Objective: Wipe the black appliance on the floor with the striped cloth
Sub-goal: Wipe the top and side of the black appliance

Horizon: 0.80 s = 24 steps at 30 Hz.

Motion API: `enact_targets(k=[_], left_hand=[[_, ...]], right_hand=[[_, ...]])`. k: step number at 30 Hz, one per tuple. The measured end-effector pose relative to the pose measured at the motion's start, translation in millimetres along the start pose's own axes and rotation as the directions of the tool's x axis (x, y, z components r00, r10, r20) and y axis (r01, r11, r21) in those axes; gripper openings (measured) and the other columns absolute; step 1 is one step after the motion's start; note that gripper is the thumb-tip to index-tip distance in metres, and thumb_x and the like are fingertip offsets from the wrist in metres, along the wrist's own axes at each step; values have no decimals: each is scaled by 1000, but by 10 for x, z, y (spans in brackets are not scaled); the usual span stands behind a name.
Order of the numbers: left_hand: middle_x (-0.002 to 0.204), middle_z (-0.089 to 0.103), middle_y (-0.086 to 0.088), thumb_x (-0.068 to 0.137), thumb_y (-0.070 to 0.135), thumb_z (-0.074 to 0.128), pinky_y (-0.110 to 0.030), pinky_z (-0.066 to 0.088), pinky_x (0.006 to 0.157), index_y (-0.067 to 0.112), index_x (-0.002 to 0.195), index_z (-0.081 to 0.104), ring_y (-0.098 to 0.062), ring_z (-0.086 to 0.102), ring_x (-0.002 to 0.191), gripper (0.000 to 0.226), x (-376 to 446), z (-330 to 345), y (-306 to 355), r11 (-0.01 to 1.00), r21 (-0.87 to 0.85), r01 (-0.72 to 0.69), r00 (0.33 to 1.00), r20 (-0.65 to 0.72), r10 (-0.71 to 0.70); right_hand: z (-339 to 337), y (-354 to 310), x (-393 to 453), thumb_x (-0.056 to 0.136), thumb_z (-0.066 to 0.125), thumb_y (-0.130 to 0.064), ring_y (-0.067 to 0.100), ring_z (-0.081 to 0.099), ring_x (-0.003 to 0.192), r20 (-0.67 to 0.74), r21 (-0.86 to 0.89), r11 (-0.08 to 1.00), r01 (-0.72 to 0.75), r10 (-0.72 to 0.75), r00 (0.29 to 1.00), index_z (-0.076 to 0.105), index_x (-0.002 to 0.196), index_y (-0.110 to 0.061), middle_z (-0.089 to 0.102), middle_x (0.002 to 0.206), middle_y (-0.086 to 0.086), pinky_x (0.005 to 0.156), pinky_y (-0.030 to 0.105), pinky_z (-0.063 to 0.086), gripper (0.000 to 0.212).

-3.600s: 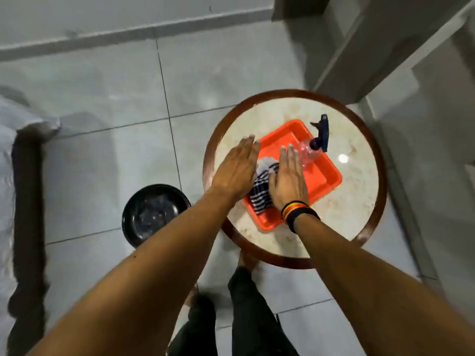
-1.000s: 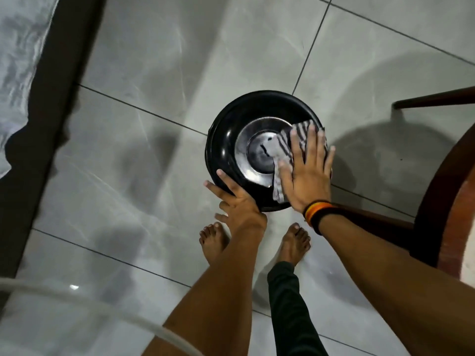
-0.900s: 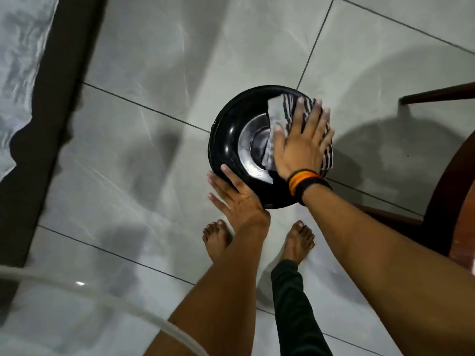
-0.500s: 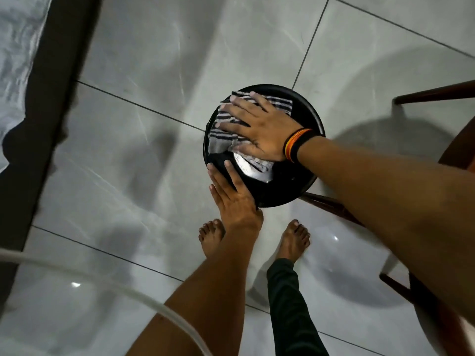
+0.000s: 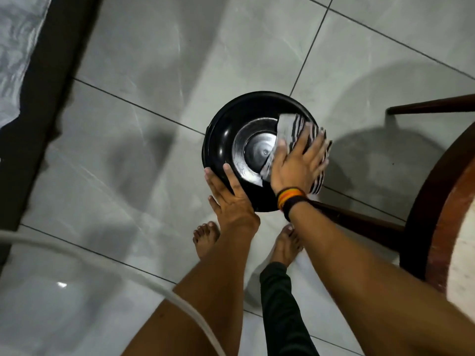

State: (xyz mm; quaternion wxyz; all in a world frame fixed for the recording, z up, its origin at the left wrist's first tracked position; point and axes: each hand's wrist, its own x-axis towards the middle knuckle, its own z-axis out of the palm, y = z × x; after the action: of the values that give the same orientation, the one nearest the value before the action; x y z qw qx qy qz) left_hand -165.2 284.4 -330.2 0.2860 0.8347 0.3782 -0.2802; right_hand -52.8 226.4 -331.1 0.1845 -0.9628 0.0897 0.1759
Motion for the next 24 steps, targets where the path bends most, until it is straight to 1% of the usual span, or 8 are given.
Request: enact_targets(k=[3,5,9,11,13,15,19,24], left_hand=[[162,-42,-27,80,14,87,-54,4,130,15,155,-40,-45,-30,156,147,2,16,0,1000,18,8,1000,-6,-8],[161,-43,-28,80,12,85,-51,-4,128,14,153,-43,-45,-32,155,147,8,13,9,999,28,18,1000,12,-18],[161,-43,-29,85,20,83,-47,-15,123,11,155,-39,-45,-33,155,141,9,-19,11,998,45,48,998,40,-49],[161,-42,-29,86,25,82,-47,-18,122,11,154,-41,-45,-33,155,142,10,-21,15,998,48,29,1000,10,-30],[161,-42,-29,84,23,83,-47,-21,121,14,148,-48,-46,-33,155,146,22,-20,7,998,60,17,1000,17,-18],[161,-42,-30,82,19,84,-47,-22,120,16,146,-50,-46,-34,155,148,18,-23,13,998,63,9,1000,25,-10],[163,-38,-31,85,26,83,-49,-19,123,17,148,-46,-47,-31,155,144,9,-24,15,1000,21,-19,1000,2,18],[162,-40,-32,92,43,74,-54,-15,127,11,155,-39,-47,-34,153,133,-13,-51,2,997,71,-30,999,43,27]], right_hand=[[-69,-383,429,106,31,-54,35,0,164,69,-99,989,108,-102,992,24,165,-23,10,176,15,130,64,0,67],[-84,-594,484,107,26,-54,36,0,164,202,-250,886,391,-347,916,23,165,-25,9,176,15,129,65,-5,65],[66,-777,242,105,35,-53,32,7,164,598,-218,259,941,-727,339,40,157,-33,25,173,6,127,66,-4,56],[91,-778,281,105,39,-52,28,11,164,631,-169,176,970,-737,243,44,155,-31,30,172,2,130,61,-2,54],[66,-658,383,105,39,-52,28,14,163,527,-186,296,937,-775,349,42,158,-29,31,172,3,131,59,1,58],[19,-353,394,106,36,-53,32,12,164,377,-264,495,828,-737,561,30,164,-27,22,175,7,131,61,4,63],[69,197,-198,108,30,-54,32,3,164,131,-316,822,474,-457,880,11,167,-25,6,177,9,131,62,2,69],[-13,548,-506,106,17,-52,27,-9,162,354,-235,757,609,-517,780,5,167,-27,-3,177,7,130,67,1,68]])
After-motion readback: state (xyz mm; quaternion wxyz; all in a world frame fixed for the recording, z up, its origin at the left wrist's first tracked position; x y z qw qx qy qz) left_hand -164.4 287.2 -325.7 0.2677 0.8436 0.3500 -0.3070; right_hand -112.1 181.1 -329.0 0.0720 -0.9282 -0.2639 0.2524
